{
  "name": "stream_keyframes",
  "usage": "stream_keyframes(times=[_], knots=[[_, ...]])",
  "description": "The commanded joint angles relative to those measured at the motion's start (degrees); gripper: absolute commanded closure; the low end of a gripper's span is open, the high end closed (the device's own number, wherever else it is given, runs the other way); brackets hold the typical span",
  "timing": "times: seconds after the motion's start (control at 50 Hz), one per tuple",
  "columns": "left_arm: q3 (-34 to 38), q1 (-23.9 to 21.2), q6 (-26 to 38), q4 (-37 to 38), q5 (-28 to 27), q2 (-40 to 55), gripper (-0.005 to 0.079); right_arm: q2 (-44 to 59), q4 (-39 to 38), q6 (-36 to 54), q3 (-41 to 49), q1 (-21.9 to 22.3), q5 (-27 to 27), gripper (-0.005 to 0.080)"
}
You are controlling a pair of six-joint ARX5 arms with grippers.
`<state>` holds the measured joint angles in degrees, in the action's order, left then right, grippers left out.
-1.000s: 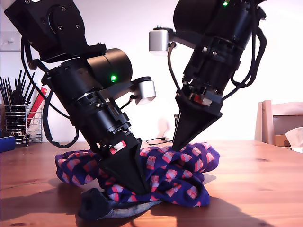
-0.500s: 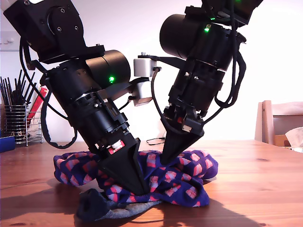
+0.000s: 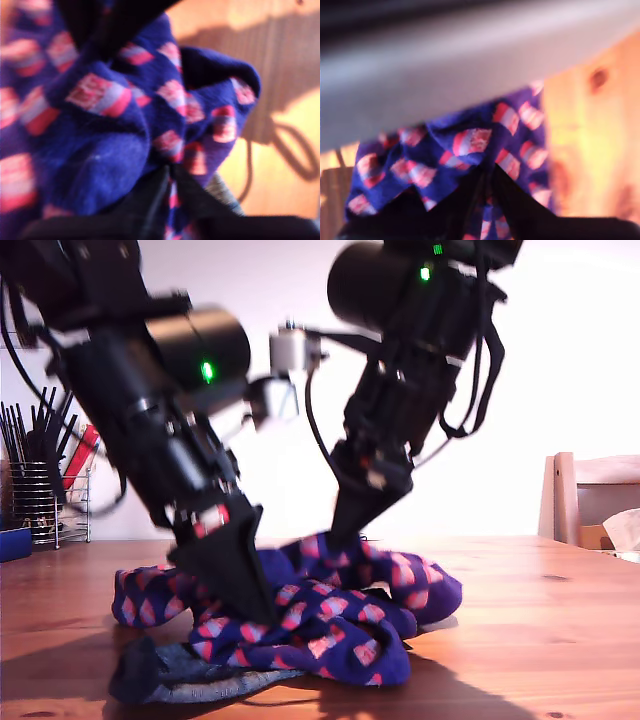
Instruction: Fold the socks in front of you. After folding them, place them to the right side.
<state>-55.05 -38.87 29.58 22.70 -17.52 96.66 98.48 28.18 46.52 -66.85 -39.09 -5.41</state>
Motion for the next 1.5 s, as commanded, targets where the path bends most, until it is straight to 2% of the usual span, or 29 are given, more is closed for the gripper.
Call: stream_keyframes(times=[0.0, 0.18, 0.32, 0.5, 0.64, 0.8, 0.94, 1.12, 1.48], knots=[[0.8, -0.2, 0.5, 0.0, -0.1, -3.6, 0.0574, 0.1, 0.3, -0.3, -0.4, 0.4, 1.6, 0.0763], [0.8, 0.7, 0.4, 1.1, 1.5, -4.4, 0.0585, 0.1, 2.0, -0.2, -2.9, 0.5, 3.7, 0.0763], [0.8, 1.7, 0.4, 1.3, 1.5, -3.8, 0.0679, 0.1, 3.4, -0.2, -4.2, 1.1, 4.2, 0.0763], [0.8, 2.4, 0.1, -3.0, 1.2, -1.0, 0.069, 0.1, 3.4, 0.0, -4.2, 1.4, 4.3, 0.0763], [0.8, 2.3, -0.2, -7.2, 0.9, 3.1, 0.0765, 0.1, 3.7, 0.0, -4.3, 1.7, 4.5, 0.0763], [0.8, 1.9, -0.7, -9.3, 1.4, 7.6, 0.0766, 0.1, 3.8, 0.0, -4.3, 1.8, 4.7, 0.0763], [0.8, 2.3, -0.7, -8.3, 5.2, 9.9, 0.0766, 0.1, 3.9, 0.0, -4.3, 2.6, 6.1, 0.0763], [0.8, 4.7, -0.6, -4.7, 6.3, 9.9, 0.0766, 0.1, 4.2, 0.0, -4.3, 4.5, 6.2, 0.0763], [0.8, 15.1, 4.0, 1.4, 9.7, 9.9, 0.0766, 0.1, 5.6, 0.9, -4.3, 6.2, 6.0, 0.0763]])
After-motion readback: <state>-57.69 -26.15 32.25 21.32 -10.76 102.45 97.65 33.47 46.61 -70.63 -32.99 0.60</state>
